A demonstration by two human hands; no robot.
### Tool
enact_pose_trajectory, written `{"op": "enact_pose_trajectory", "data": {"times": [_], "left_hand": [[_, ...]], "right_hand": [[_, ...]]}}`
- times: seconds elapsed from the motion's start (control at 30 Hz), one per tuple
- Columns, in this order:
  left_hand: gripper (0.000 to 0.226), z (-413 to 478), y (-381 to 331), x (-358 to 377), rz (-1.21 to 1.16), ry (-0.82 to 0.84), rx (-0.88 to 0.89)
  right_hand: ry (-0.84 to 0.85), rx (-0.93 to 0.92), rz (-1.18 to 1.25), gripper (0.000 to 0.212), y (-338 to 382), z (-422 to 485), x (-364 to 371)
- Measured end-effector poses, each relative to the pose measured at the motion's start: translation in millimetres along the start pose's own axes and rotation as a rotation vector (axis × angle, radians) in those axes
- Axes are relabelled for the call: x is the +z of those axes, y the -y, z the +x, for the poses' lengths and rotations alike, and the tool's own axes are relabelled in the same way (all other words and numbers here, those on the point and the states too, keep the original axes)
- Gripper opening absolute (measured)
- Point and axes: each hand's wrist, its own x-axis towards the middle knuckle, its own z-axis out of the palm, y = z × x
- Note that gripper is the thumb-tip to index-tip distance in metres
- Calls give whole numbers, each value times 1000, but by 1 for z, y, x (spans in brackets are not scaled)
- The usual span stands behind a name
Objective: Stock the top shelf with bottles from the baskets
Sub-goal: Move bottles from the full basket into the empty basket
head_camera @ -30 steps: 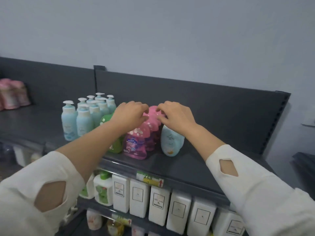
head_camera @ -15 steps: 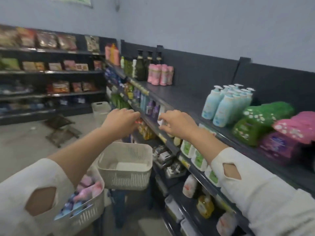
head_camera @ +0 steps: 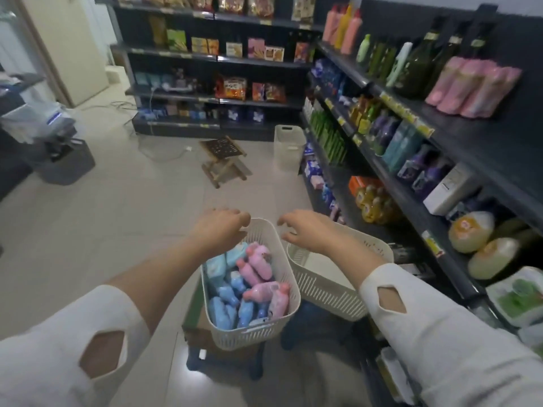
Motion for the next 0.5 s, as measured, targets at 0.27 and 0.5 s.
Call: {"op": "enact_pose_trajectory", "data": {"times": [0.27,0.5], "left_hand": [[36,43,69,98,-38,283,-175],[38,68,105,178,-102,415,-236]], "right_hand": [[211,-62,80,37,-12,130,84],[358,-20,168,39,-14,214,160]]}}
